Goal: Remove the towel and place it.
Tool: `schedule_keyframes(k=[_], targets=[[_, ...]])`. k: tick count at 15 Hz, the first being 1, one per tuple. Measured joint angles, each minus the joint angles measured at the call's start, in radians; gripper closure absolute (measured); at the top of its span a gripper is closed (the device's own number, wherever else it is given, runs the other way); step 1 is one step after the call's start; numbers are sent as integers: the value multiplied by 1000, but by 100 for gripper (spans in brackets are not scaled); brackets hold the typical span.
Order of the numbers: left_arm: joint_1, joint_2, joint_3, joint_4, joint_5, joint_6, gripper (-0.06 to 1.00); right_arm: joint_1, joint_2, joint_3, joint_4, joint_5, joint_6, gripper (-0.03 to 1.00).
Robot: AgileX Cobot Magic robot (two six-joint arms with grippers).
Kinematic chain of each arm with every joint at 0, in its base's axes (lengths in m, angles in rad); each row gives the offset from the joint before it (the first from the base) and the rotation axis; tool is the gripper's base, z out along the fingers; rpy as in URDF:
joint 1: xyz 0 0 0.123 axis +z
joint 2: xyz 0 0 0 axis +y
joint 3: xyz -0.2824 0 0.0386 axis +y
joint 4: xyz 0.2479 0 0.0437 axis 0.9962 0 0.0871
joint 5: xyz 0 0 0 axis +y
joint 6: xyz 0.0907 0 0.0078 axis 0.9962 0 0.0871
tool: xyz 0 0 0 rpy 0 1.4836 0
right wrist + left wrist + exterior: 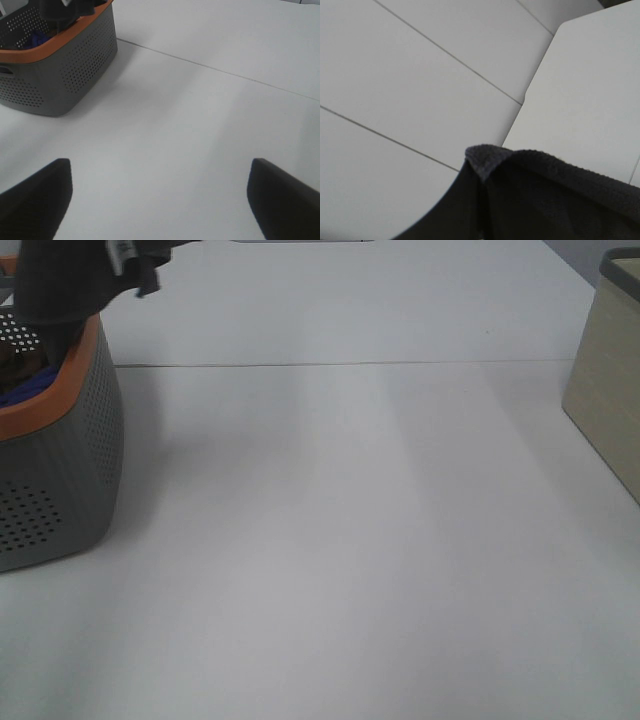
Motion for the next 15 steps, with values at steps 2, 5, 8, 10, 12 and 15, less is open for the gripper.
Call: schedule_keyframes(k=[2, 5, 8, 10, 12, 15], targets=[[-78, 78, -57, 0, 0, 7, 94, 0, 60, -5, 30, -30, -6, 12], [-181, 186, -79, 1, 32, 15, 94, 0, 148, -5, 90, -76, -44, 12], [-237, 239, -79, 3, 33, 16, 94, 0, 250, -5, 186, -91, -153, 12], [-266, 265, -80, 3, 34, 17, 94, 0, 344, -5, 292, -93, -280, 12], [-278, 283, -80, 2, 34, 14, 94, 0, 430, -5, 399, -94, -410, 12], [-297, 293, -80, 1, 36, 4, 94, 0, 576, -5, 584, -79, -613, 12]])
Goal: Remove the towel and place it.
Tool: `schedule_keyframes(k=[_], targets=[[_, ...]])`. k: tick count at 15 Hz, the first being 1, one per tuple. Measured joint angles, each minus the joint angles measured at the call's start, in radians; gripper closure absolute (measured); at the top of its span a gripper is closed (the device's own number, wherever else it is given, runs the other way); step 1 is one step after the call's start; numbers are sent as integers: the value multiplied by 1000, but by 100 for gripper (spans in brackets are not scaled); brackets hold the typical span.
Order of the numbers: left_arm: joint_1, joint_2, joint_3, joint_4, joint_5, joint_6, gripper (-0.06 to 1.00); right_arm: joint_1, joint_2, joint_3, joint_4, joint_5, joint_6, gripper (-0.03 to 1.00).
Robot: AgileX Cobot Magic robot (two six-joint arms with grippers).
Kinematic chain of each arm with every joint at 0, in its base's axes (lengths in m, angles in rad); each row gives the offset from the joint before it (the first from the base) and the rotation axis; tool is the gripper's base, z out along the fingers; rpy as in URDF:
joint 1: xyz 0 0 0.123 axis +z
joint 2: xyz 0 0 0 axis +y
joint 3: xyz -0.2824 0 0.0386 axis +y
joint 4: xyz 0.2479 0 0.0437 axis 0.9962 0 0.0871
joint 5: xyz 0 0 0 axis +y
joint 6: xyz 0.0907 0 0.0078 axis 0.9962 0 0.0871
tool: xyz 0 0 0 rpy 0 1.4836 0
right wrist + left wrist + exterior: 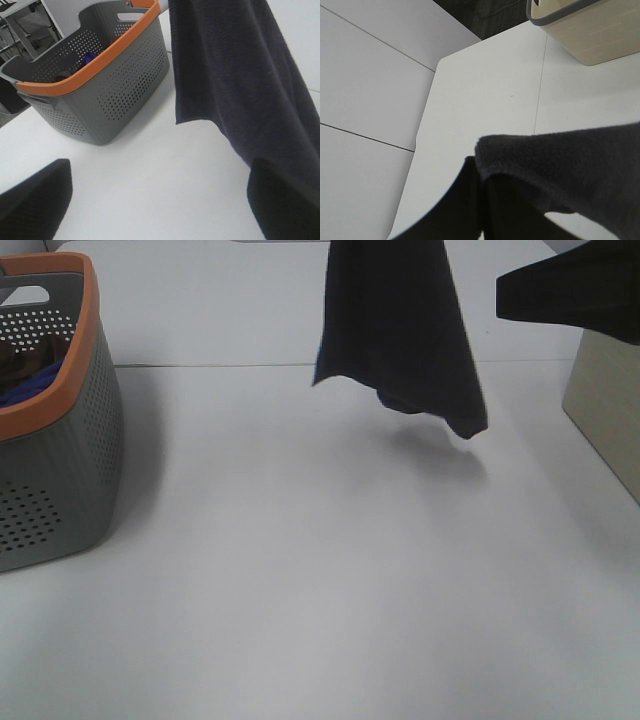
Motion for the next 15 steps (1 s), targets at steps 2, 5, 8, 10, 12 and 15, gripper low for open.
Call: schedule_keyframes(k=[2, 5, 8, 10, 12, 15], targets=[[0, 0, 0, -1, 0, 0, 94, 0, 38, 0, 39, 21, -49, 12], [0, 0, 0, -1, 0, 0, 94, 0, 56, 0, 72, 51, -86, 13], [0, 0, 0, 7, 0, -5, 94, 0, 56, 0, 80, 62, -93, 14], [0, 0, 0, 19, 0, -9, 94, 0, 56, 0, 82, 63, -93, 14], [0, 0, 0, 40, 0, -26, 94, 35, 56, 0, 82, 54, -93, 14], [0, 0, 0, 80, 0, -58, 94, 144, 56, 0, 72, -31, -93, 14]])
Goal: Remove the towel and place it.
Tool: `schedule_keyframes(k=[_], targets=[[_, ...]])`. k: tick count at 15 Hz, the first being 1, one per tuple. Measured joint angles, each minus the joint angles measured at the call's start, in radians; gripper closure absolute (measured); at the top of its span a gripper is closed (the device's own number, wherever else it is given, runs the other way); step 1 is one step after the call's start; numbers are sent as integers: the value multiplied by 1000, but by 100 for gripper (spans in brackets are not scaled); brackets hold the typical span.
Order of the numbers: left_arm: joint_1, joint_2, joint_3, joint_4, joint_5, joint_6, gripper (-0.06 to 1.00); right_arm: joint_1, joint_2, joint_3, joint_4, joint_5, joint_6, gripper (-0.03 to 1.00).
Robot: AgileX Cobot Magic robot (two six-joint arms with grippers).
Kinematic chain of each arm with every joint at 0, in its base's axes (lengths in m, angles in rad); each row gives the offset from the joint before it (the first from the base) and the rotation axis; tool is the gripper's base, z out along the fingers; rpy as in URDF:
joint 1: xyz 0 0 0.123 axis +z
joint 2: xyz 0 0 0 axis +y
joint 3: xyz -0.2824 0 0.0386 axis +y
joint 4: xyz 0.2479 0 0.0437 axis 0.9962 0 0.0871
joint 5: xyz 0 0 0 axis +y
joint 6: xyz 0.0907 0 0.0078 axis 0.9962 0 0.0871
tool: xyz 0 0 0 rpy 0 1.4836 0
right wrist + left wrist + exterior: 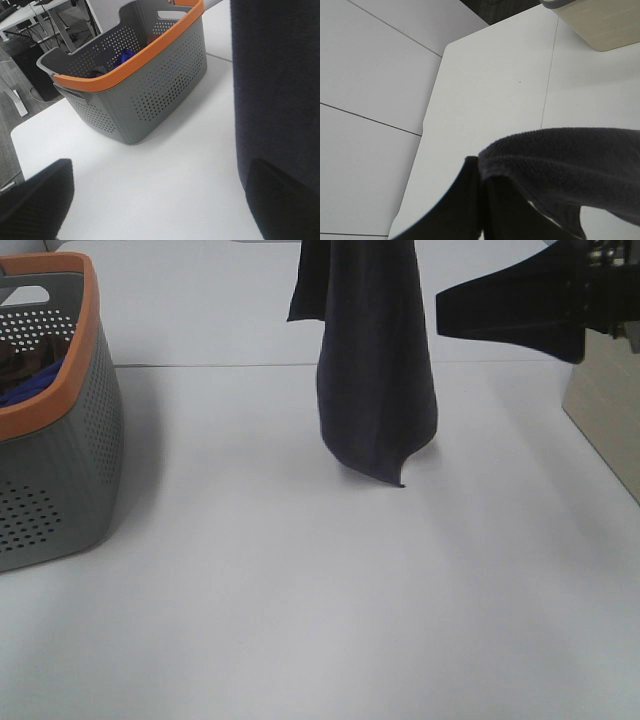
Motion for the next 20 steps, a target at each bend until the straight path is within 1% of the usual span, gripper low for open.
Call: schedule_keyframes(k=[1, 2, 5, 6, 7, 9, 11, 13, 15, 17, 18, 20], targets=[[0, 0, 0, 23, 0, -40, 94, 93, 0, 0, -6, -133, 0, 14], [0, 0, 0, 24, 0, -57, 94, 144, 0, 0, -6, -216, 0, 14], [0, 0, 0, 26, 0, -100, 94, 266, 25, 0, 6, -403, 0, 15], [0, 0, 0, 26, 0, -112, 94, 284, 34, 0, 17, -424, 0, 15], [0, 0, 0, 26, -3, -141, 94, 320, 54, 0, 41, -460, 0, 15], [0, 0, 0, 36, -26, -241, 94, 385, 101, 0, 95, -521, 0, 17], [0, 9, 0, 77, -89, -354, 94, 441, 156, -22, 124, -575, 0, 17], [0, 21, 0, 121, -106, -432, 94, 488, 219, -85, 153, -633, 0, 19], [0, 29, 0, 145, -118, -477, 94, 504, 298, -160, 205, -693, 0, 19], [0, 36, 0, 145, -134, -515, 94, 505, 389, -239, 257, -702, 0, 21], [0, 53, -2, 146, -148, -523, 94, 505, 475, -318, 303, -702, 0, 22], [0, 69, -2, 146, -169, -527, 94, 505, 538, -374, 332, -702, 0, 22]])
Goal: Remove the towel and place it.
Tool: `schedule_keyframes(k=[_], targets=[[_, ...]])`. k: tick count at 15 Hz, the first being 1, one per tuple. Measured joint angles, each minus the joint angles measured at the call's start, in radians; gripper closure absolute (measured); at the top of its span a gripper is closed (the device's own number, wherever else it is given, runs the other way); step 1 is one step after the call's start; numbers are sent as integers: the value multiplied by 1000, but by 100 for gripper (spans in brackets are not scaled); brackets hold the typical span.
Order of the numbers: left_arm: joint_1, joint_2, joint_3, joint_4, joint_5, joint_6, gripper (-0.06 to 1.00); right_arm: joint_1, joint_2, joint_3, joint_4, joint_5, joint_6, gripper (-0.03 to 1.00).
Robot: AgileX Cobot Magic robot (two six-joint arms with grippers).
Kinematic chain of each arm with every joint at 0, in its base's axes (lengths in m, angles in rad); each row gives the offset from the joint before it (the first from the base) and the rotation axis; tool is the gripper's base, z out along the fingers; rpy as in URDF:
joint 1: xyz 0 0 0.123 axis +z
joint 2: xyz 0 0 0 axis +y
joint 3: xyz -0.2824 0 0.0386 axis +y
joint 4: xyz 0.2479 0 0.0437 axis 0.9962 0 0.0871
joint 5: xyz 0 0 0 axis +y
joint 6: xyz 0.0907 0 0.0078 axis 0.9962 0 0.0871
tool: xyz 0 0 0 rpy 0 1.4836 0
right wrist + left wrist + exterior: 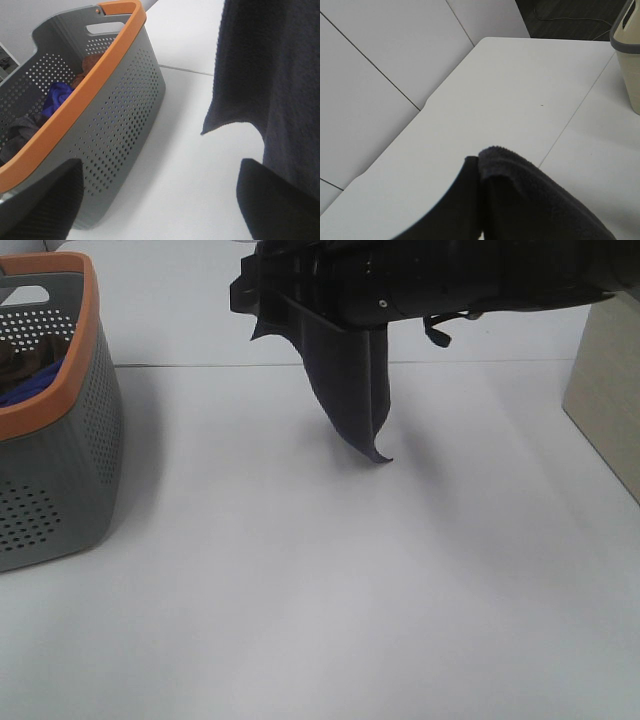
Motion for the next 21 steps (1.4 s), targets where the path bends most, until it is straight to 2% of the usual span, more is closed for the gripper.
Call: schedule_keyframes(k=[5, 10, 14, 15, 18, 21], targets=[[0, 23, 0, 0, -20, -19, 94, 0, 170, -141, 29, 0, 4, 24], [0, 25, 0, 0, -23, -22, 94, 0, 204, -200, 29, -8, 37, 24], [0, 34, 0, -2, -26, -22, 94, 1, 263, -240, 29, -152, 66, 24], [0, 34, 0, -7, -27, -24, 94, 1, 288, -283, 30, -161, 125, 25], [0, 34, 0, -9, -27, -26, 94, 1, 301, -310, 30, -260, 161, 31], [0, 34, 0, -16, -27, -26, 94, 1, 302, -311, 30, -360, 177, 43]])
